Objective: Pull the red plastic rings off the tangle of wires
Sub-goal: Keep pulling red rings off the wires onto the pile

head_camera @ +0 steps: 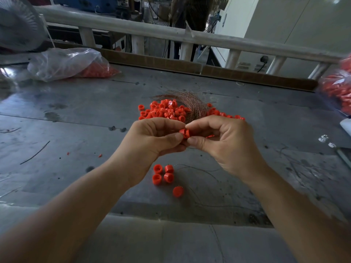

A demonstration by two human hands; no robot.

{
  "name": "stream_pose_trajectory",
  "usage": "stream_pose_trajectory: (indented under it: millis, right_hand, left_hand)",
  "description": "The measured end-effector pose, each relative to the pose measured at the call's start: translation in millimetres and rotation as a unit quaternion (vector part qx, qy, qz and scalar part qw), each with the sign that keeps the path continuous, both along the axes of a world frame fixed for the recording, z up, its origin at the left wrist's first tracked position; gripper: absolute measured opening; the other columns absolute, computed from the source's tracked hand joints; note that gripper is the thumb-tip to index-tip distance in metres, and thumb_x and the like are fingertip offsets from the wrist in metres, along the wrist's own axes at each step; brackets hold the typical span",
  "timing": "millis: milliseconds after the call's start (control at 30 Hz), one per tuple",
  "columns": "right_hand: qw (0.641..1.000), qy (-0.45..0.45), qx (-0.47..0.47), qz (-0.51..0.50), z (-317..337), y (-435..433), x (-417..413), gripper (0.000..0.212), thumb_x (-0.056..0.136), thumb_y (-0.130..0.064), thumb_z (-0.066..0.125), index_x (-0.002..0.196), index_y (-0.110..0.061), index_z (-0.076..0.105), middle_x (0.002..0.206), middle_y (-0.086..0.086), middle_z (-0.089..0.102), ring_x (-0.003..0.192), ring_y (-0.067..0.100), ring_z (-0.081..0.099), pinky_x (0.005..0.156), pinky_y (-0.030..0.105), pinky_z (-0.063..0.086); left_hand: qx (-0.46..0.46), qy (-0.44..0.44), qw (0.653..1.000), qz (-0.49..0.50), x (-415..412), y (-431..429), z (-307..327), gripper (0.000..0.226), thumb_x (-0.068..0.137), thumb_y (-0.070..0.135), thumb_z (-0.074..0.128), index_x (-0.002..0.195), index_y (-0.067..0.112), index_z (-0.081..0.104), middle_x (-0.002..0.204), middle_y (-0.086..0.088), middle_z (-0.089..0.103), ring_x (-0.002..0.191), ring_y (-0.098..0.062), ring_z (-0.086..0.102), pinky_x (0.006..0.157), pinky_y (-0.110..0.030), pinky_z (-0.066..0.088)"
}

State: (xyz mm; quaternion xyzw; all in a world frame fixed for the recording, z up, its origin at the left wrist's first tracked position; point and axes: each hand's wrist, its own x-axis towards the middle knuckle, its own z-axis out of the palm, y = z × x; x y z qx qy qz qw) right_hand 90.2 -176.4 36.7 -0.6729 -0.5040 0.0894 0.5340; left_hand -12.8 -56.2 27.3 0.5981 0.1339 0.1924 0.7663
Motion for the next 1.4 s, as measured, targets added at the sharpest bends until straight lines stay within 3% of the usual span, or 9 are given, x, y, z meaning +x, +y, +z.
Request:
stream_pose_trajectory:
  millis: [433,633,833,1100,1267,1400]
  right_hand:
    - [0.998,-0.05,0.002,-0.025,-2.6,0.5,-2.3,0.03,0.07,-0.004,0.073,0.083,-0.03,0.066,0.077,-0.018,0.065,0.075,0.0,0.066,0.069,0.014,0.052]
    - [1.0,-0.017,-0.001,-0.008,-2.1,1.4,0.0,0.028,0.07,-0.003,0.072,0.085,-0.027,0.067,0.081,-0.012,0.068,0.075,0.004,0.067,0.07,0.02,0.055]
    - [0.999,0.028,0.01,0.016,-1.4,1.0,1.9,0.028,0.07,-0.001,0.071,0.082,-0.026,0.067,0.076,-0.011,0.069,0.075,0.005,0.068,0.068,0.016,0.052]
    - [0.999,0.018,0.018,0.024,-1.3,-0.3,-0.3,0.027,0.068,-0.001,0.071,0.082,-0.024,0.068,0.078,-0.013,0.068,0.076,0.002,0.067,0.07,0.013,0.05]
    - [1.0,0.004,0.014,0.0,-2.8,2.2,-1.5,0.035,0.068,0.002,0.072,0.08,-0.03,0.065,0.072,-0.015,0.066,0.071,0.0,0.066,0.067,0.012,0.051]
    - [0.999,-0.041,0.009,-0.017,-2.6,1.8,-3.4,0.033,0.069,-0.001,0.073,0.081,-0.03,0.065,0.079,-0.013,0.067,0.074,0.004,0.065,0.07,0.016,0.052]
  left_hand:
    - [0.033,0.015,0.999,0.007,-0.7,0.6,-1.7,0.028,0.059,0.008,0.062,0.086,0.004,0.067,0.07,-0.009,0.071,0.066,-0.015,0.069,0.059,-0.018,0.054]
    - [0.003,0.019,1.0,-0.007,-2.3,1.3,1.4,0.026,0.058,0.008,0.062,0.083,0.003,0.068,0.069,-0.01,0.071,0.065,-0.016,0.069,0.057,-0.018,0.053]
    - [-0.03,0.017,0.999,-0.01,-2.8,1.6,2.7,0.016,0.059,0.006,0.061,0.069,0.009,0.073,0.069,-0.011,0.071,0.065,-0.017,0.07,0.055,-0.018,0.054]
    - [-0.011,0.021,1.0,0.004,-2.6,0.7,1.5,0.024,0.057,0.007,0.062,0.081,0.003,0.067,0.068,-0.01,0.071,0.063,-0.016,0.069,0.056,-0.018,0.054]
    - [-0.007,0.021,1.0,0.004,-2.3,1.8,1.7,0.023,0.058,0.007,0.062,0.08,0.004,0.068,0.068,-0.01,0.071,0.064,-0.016,0.069,0.056,-0.018,0.054]
    - [0.003,0.028,1.0,0.004,-1.2,2.1,0.1,0.023,0.057,0.008,0.063,0.079,0.005,0.069,0.069,-0.011,0.071,0.064,-0.016,0.069,0.057,-0.018,0.054]
